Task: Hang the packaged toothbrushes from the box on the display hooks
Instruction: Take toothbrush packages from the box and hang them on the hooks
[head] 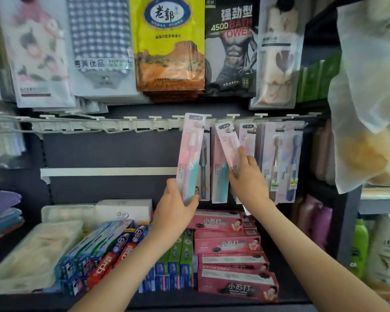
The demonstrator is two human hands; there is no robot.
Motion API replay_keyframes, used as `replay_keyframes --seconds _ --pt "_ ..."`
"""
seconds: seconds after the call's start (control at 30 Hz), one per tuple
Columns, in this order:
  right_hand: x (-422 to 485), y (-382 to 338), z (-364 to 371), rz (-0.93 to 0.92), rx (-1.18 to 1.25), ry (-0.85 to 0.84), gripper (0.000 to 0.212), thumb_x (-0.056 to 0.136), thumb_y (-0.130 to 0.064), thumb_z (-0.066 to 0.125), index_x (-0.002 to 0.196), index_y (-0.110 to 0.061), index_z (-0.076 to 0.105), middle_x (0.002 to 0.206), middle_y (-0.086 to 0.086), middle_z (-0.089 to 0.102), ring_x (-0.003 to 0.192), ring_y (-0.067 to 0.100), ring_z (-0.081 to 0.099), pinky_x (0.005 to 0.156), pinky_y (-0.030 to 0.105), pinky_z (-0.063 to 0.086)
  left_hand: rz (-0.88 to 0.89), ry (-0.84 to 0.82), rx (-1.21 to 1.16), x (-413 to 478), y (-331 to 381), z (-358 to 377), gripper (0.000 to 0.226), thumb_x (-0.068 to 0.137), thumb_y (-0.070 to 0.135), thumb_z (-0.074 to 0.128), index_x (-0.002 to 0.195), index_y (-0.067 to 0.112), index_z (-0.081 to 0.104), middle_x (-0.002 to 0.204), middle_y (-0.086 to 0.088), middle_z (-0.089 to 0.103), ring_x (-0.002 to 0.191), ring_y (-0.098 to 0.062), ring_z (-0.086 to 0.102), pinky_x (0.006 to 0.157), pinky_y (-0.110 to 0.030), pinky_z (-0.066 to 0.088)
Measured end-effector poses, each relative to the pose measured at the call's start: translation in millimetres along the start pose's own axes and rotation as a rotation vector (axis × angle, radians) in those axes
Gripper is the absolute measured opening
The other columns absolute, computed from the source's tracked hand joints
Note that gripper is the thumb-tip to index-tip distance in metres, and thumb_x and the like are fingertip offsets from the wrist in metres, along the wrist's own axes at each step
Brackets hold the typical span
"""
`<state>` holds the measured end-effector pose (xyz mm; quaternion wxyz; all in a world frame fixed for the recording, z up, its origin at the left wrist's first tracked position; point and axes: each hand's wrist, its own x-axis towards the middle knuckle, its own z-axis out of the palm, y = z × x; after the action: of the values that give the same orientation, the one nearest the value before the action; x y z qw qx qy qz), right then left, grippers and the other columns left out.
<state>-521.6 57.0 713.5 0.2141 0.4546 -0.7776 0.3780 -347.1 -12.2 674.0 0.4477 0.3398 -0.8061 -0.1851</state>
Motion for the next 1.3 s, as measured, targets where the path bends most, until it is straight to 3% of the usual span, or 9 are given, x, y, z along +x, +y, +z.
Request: replay_keyframes --seconds 0.2,0.57,0.73,0.83,0.93,1.0,1.1,1.2,1.3 --pt "11.4 -7.7 11.7 0.053 -0.029 -0.027 0.065 0.097 -0.028 0.050 0.150 -0.015 0.013 0.132 0.016 0.042 0.094 0.034 0.058 0.061 0.035 0.044 -0.016 0.004 0.018 3.9 1.6 4.3 0.038 0.092 0.039 0.059 0.105 0.017 0.032 0.109 -0.003 0.056 0.080 -0.021 0.059 0.059 -0.035 0.052" --pt "7.2 -21.3 25.1 0.125 0.138 -0.051 0.063 0.099 -0.032 0.049 0.148 -0.008 0.017 0.137 0.017 0.044 0.109 0.034 0.055 0.078 0.041 0.049 0.058 -0.025 0.073 -2.9 3.6 10.2 0.041 0.091 0.043 0.059 0.109 0.017 0.033 0.106 0.001 0.054 0.080 -0.020 0.061 0.062 -0.039 0.056" --pt "-19.9 -33.3 5.7 0.051 0.508 0.092 0.047 0.102 -0.033 0.036 0.145 -0.014 0.030 0.082 -0.002 0.055 0.070 0.013 0.055 0.063 0.033 0.047 0.128 -0.029 0.137 -5.0 2.9 16.7 0.045 0.092 0.043 0.057 0.118 0.015 0.034 0.111 0.000 0.054 0.083 -0.018 0.059 0.055 -0.029 0.046" --pt "-37.4 -46.9 -8.0 0.013 0.594 0.136 0.051 0.101 -0.035 0.040 0.146 -0.016 0.024 0.074 -0.006 0.050 0.063 0.011 0.050 0.062 0.035 0.047 0.203 -0.042 0.199 -8.1 12.1 25.4 0.046 0.093 0.042 0.056 0.121 0.012 0.035 0.110 -0.002 0.054 0.090 -0.021 0.061 0.052 -0.024 0.033" --pt "-40.6 -53.5 -13.8 0.042 0.575 0.132 0.072 0.097 -0.039 0.050 0.151 -0.014 0.010 0.108 0.000 0.055 0.091 0.019 0.055 0.083 0.036 0.047 0.216 -0.038 0.219 -11.5 24.6 35.4 0.049 0.094 0.041 0.055 0.126 0.009 0.035 0.114 -0.004 0.055 0.096 -0.024 0.064 0.059 -0.029 0.045" --pt "-36.3 -50.1 -16.3 0.079 0.548 0.146 0.082 0.093 -0.040 0.057 0.151 -0.010 0.008 0.136 0.010 0.047 0.118 0.026 0.051 0.093 0.033 0.044 0.274 -0.002 0.235 -11.6 29.7 42.9 0.053 0.089 0.038 0.064 0.123 0.004 0.042 0.105 -0.008 0.060 0.082 -0.023 0.068 0.054 -0.032 0.054" --pt "-24.5 -38.2 -20.3 0.154 0.537 0.146 0.079 0.091 -0.028 0.063 0.148 -0.004 0.014 0.135 0.015 0.046 0.120 0.030 0.050 0.085 0.027 0.041 0.399 0.067 0.303 -13.0 35.2 58.5 0.059 0.073 0.044 0.074 0.106 -0.001 0.058 0.080 -0.007 0.063 0.057 -0.016 0.065 0.035 -0.019 0.043" --pt "-15.1 -21.0 -23.8 0.161 0.473 0.109 0.078 0.089 -0.024 0.062 0.149 -0.009 0.014 0.129 0.017 0.050 0.107 0.030 0.056 0.080 0.035 0.046 0.484 0.032 0.329 -11.1 43.8 64.5 0.079 0.085 0.065 0.035 0.123 0.000 0.055 0.108 -0.011 0.066 0.094 -0.022 0.067 0.076 -0.028 0.056" --pt "-8.6 -2.9 -28.5 0.096 0.310 0.010 0.076 0.090 -0.020 0.060 0.150 -0.012 0.014 0.134 0.015 0.047 0.111 0.030 0.053 0.077 0.028 0.037 0.451 -0.019 0.302 0.1 43.5 63.9 0.099 0.082 0.076 0.009 0.146 0.005 0.033 0.145 -0.010 0.045 0.133 -0.025 0.042 0.118 -0.041 0.025"
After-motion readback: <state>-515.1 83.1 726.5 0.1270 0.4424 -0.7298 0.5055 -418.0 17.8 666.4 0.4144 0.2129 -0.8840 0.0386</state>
